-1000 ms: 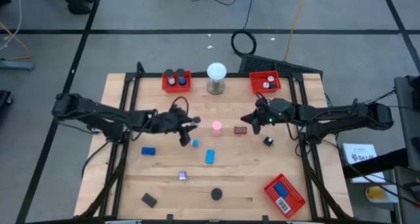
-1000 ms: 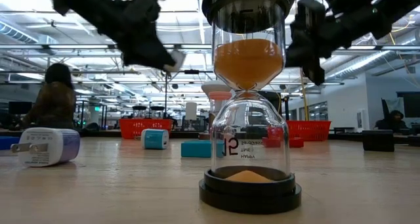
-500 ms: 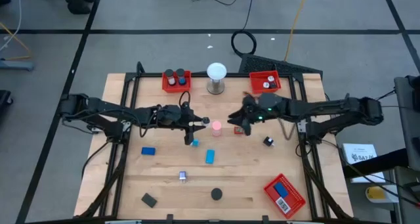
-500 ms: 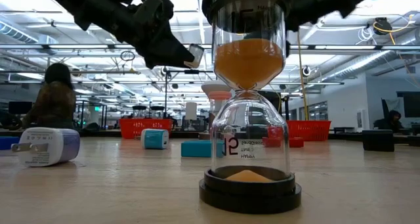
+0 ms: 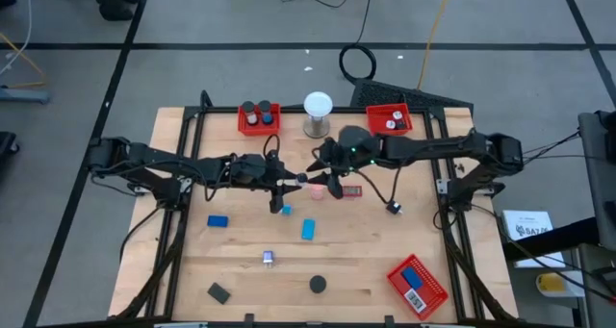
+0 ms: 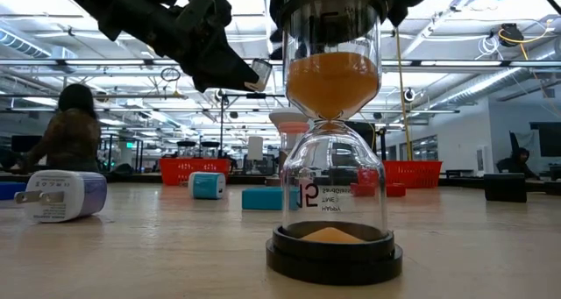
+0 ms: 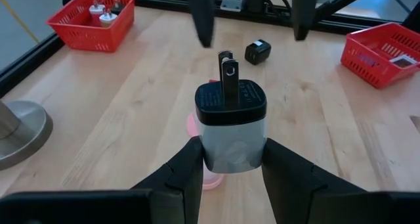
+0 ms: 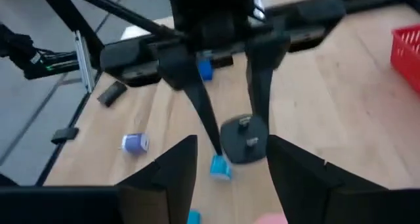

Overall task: Pick & Place Office items
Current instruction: Put the white charger adapter into the top right red bin

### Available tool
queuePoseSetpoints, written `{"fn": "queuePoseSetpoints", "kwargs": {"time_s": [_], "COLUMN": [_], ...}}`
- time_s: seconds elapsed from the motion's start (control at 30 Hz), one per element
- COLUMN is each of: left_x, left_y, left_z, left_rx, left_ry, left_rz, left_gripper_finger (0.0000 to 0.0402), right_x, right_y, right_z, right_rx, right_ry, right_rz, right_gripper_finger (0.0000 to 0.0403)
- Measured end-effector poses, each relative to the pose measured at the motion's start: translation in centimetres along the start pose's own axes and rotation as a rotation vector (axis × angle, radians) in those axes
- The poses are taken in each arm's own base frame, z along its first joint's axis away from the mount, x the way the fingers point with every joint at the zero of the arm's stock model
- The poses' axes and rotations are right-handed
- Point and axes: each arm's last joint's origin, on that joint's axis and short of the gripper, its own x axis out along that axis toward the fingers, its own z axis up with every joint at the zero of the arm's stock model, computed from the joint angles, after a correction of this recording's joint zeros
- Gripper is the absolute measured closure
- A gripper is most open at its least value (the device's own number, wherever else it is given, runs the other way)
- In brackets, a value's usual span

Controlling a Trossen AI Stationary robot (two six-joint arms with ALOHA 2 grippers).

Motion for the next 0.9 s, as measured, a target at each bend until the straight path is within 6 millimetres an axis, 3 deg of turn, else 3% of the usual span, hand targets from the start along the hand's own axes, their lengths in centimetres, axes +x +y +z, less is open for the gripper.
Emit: {"fn": "queuePoseSetpoints", "kwargs": {"time_s": [0.47, 0.77, 0.9], "left_x": [0.0, 0.0, 0.0], "left_y": [0.0, -0.1, -0.1], "left_z": [-0.2, 0.0, 0.0], "left_rx": [0.008, 0.007, 0.006], "left_ry": [0.016, 0.0, -0.001], "left_rz": [-0.003, -0.015, -0.012], "left_gripper_finger": [0.0268, 0.0268, 0.0268], "right_x": [2.2, 2.4, 2.4], "right_y": [-0.8, -0.8, -0.8], "right_z": [-1.2, -0.7, -0.8], "right_rx": [-0.019, -0.04, -0.037], "right_ry": [0.036, -0.027, -0.026], "right_rz": [0.02, 0.031, 0.031], "right_gripper_finger": [0.03, 0.0387, 0.0388]}}
